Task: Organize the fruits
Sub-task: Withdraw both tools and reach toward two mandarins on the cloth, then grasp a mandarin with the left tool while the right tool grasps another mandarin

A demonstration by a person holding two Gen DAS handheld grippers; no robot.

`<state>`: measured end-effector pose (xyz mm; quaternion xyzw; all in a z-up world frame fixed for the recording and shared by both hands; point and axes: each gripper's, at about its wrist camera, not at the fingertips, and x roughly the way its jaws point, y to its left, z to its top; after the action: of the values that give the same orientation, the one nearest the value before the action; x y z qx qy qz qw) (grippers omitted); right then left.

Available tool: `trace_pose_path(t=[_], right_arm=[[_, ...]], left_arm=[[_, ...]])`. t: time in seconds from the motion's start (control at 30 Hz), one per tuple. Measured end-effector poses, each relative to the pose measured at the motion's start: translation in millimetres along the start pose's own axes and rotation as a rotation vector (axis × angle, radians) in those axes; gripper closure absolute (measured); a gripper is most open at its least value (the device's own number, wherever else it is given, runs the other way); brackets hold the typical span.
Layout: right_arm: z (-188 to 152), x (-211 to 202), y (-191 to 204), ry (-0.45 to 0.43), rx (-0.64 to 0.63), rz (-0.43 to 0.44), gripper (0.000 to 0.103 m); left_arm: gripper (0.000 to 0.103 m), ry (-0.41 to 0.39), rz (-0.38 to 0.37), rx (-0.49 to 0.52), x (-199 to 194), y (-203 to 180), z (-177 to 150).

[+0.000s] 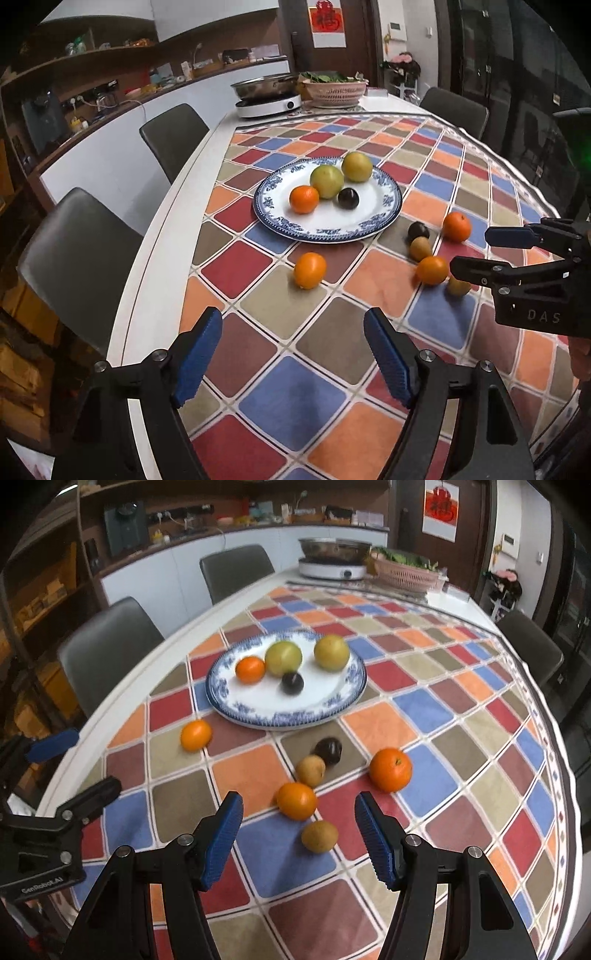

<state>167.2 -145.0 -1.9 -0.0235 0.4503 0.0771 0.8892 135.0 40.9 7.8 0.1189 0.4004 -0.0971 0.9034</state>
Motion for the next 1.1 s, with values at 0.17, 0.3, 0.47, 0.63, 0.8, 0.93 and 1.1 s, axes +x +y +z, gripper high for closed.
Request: trace_pose_path(t=[0.17,0.3,0.47,0.63,0.8,0.93,1.1], right_arm=[[-2,14,4,0.045,-0.006,-0.012,0.039],[2,26,7,0.091,-0.032,-0.031,0.039],[7,36,5,0.111,-0.035,-0.048,0.039],[6,44,1,0.126,-0.019,-0.06,0.04],[7,52,4,0.138,-0.017,-0.047,0.04],[8,57,7,0.14,-0.025,-0.034,0.042],[8,61,5,0.147,-0.003,0.001,0.048]], left_arm=[[0.024,0.024,-0.018,0.043,19,5,6],[0.024,0.063,-0.063,0.042,41,10,14],[0.024,0.085,-0.09,0.043,64,11,25],[0.029,0.098,-0.122,0.03,84,13,33],[0.042,0.125,-0.138,0.019,101,13,36],[0.049,0.142,-0.167,-0.001,111,14,38],[0.055,0.153,-0.177,0.003,115,9,40]])
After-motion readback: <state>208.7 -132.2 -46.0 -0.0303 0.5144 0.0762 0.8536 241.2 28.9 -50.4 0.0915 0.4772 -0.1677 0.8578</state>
